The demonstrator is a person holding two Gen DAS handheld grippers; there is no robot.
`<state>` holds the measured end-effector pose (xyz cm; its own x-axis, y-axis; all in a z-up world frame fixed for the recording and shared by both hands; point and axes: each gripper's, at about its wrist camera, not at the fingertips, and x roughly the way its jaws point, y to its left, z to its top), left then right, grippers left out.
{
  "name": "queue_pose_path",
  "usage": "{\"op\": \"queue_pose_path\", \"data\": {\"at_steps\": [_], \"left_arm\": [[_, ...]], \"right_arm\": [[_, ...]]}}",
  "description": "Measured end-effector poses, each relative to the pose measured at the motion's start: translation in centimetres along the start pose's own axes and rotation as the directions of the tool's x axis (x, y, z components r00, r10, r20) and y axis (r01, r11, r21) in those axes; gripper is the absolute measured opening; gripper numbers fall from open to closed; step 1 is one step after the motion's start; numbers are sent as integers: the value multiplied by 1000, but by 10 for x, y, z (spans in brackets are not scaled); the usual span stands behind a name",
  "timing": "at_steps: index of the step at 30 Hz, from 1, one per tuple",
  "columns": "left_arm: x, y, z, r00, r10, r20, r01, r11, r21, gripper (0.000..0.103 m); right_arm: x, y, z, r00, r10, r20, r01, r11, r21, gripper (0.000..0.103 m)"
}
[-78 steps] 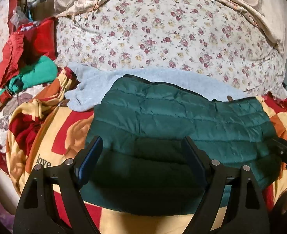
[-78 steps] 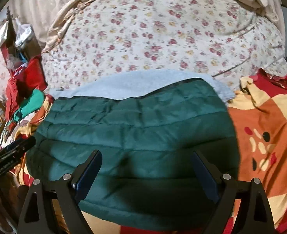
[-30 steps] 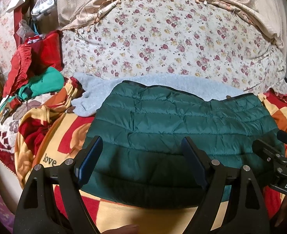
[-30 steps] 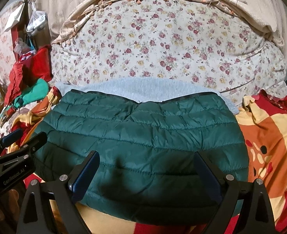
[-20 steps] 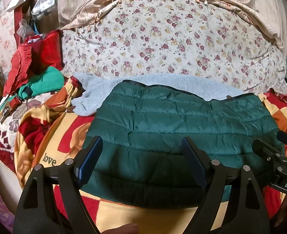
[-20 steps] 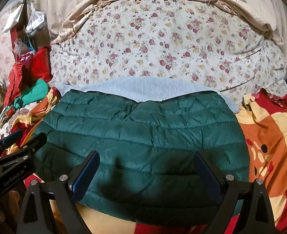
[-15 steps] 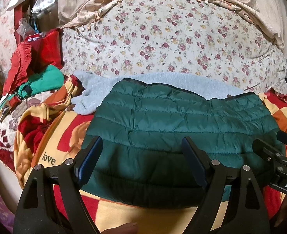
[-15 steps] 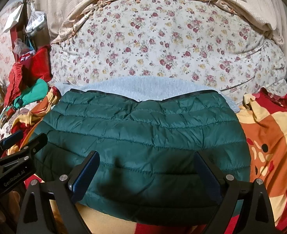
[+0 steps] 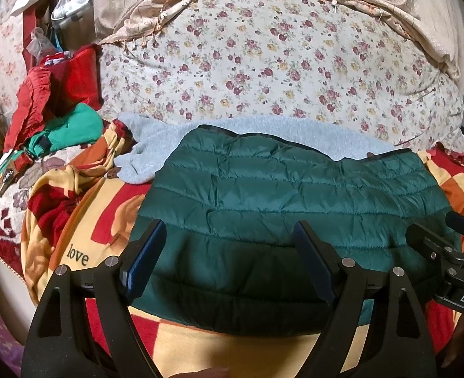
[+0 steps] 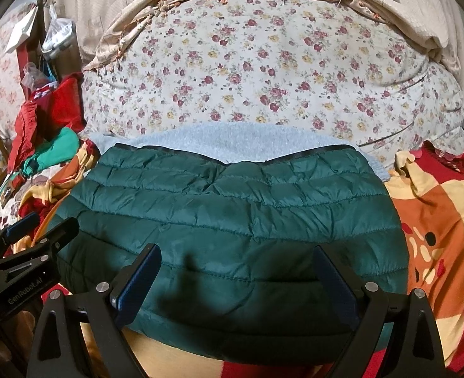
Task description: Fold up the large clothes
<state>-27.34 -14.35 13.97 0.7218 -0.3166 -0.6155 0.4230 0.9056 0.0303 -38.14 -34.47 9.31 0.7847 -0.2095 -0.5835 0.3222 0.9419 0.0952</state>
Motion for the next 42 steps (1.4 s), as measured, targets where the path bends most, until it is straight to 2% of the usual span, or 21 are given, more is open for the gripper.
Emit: {"op": "queue_pose_path", "data": {"at_steps": [20,37,42], "left_arm": [[3,-2,-3,1000,0,-8,0,1000,1,83],[16,-5,-5,999,-24,-48,24,1000,3,83],[17,-5,-5,999,-29,-28,29,999,15,83]], "right_arm": [[2,2,-1,1000,3,-3,-3,1000,7,95],[14,-4,2,1000,2,-26,-1,1000,14,95],[17,-6,2,999,2,-33,-1,1000,15,95]]}}
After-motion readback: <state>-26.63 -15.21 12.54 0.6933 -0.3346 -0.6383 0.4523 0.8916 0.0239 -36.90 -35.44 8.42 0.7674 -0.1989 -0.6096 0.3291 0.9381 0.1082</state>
